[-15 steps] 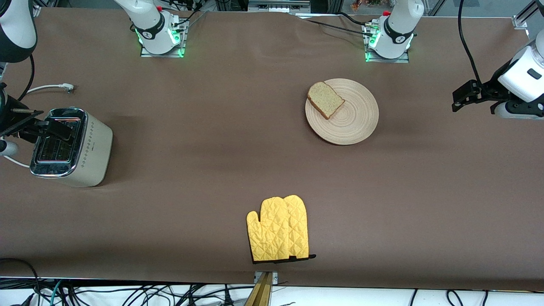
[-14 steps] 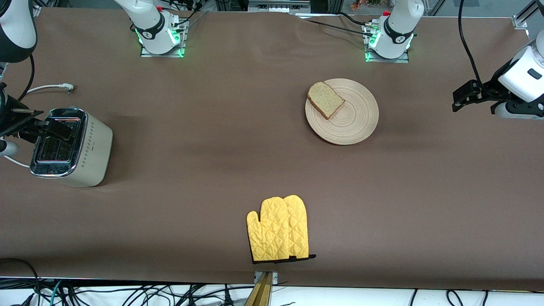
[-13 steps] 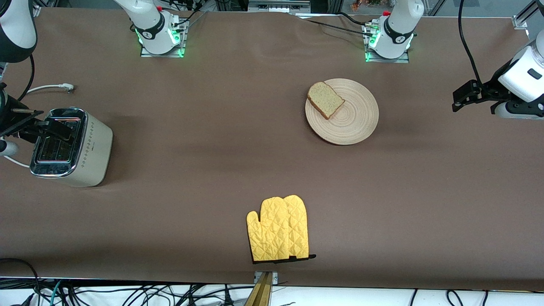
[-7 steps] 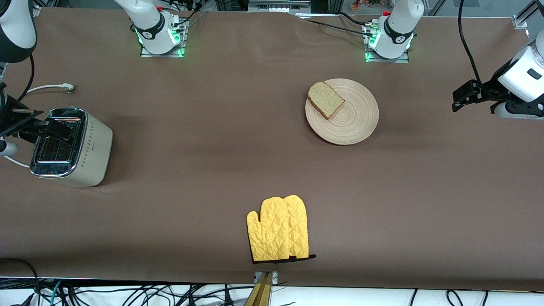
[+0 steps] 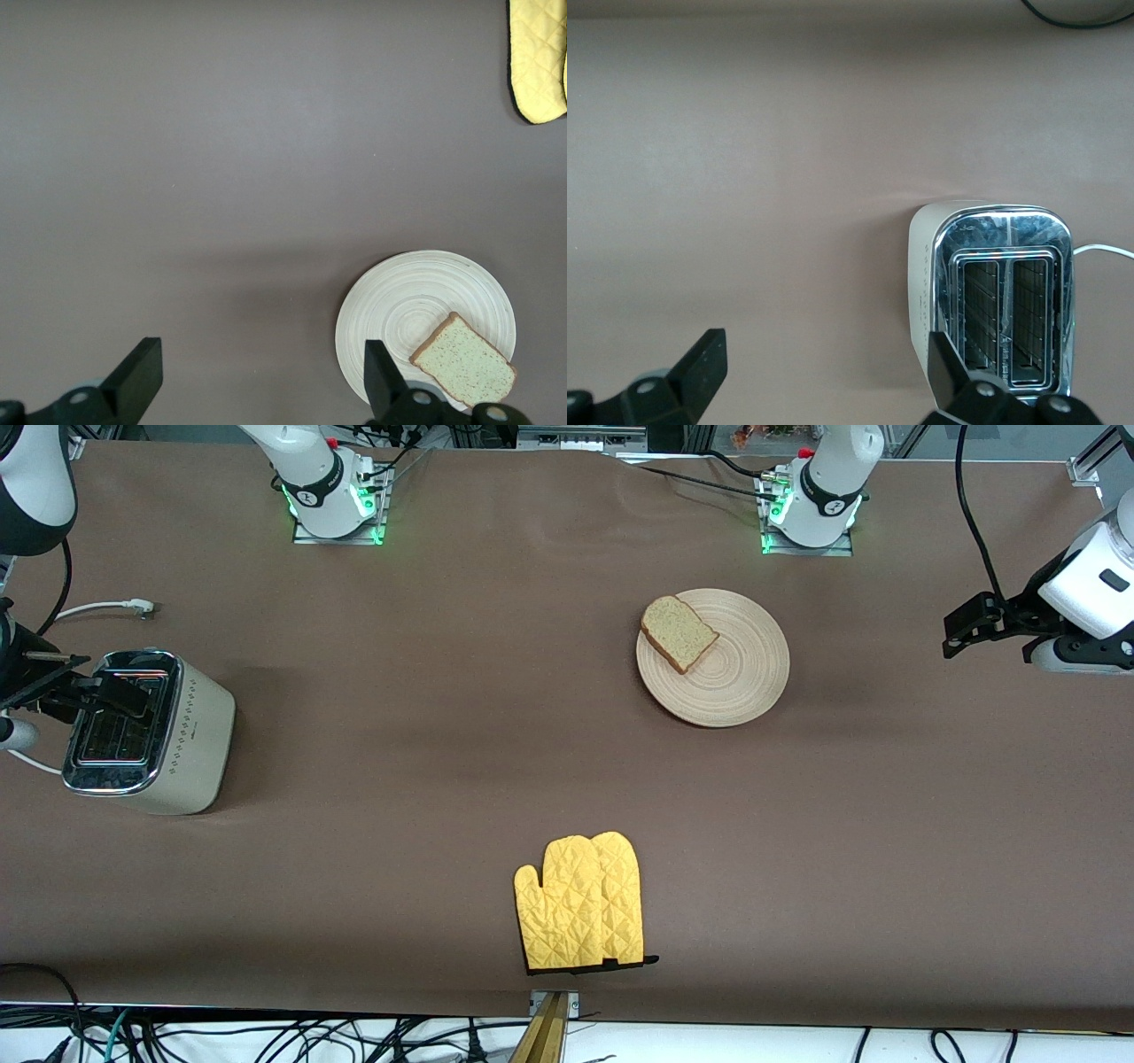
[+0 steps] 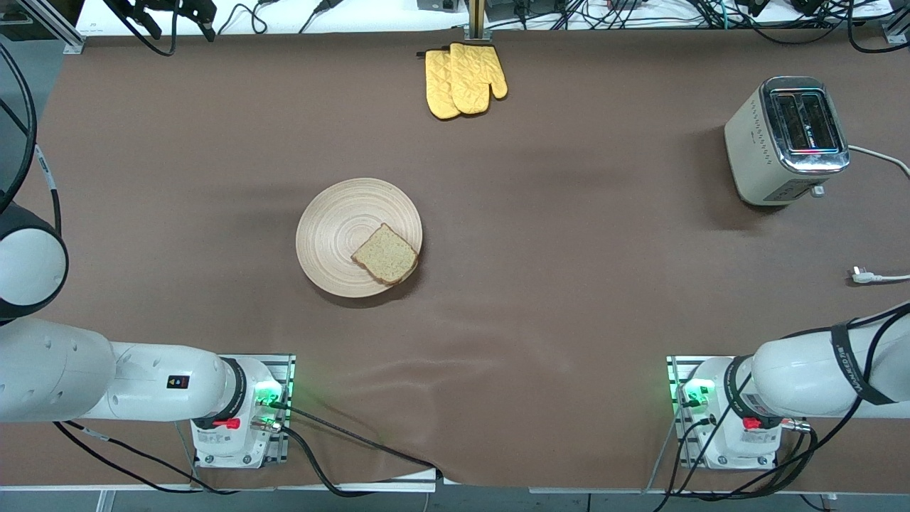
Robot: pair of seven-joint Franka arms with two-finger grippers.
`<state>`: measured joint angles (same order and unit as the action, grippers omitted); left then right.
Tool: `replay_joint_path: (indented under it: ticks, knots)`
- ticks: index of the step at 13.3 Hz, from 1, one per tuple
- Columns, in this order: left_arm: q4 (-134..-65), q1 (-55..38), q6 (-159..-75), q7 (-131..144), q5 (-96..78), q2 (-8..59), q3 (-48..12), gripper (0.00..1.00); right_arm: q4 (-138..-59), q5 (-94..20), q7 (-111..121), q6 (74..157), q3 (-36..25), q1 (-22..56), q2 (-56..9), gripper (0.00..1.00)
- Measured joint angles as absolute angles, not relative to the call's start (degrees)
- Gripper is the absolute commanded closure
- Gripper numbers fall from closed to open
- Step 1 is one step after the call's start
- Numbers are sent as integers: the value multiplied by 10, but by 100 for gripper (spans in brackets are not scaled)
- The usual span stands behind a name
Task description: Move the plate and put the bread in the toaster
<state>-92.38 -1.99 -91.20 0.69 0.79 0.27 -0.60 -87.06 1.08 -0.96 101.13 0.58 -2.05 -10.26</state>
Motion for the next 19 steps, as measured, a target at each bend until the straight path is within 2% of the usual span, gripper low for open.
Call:
replay_joint_path:
  ticks: [19]
  knots:
    - [-919,-6,-911,7,7,6,-5,0,-871,11,-10,1012,6,-21,-108,0]
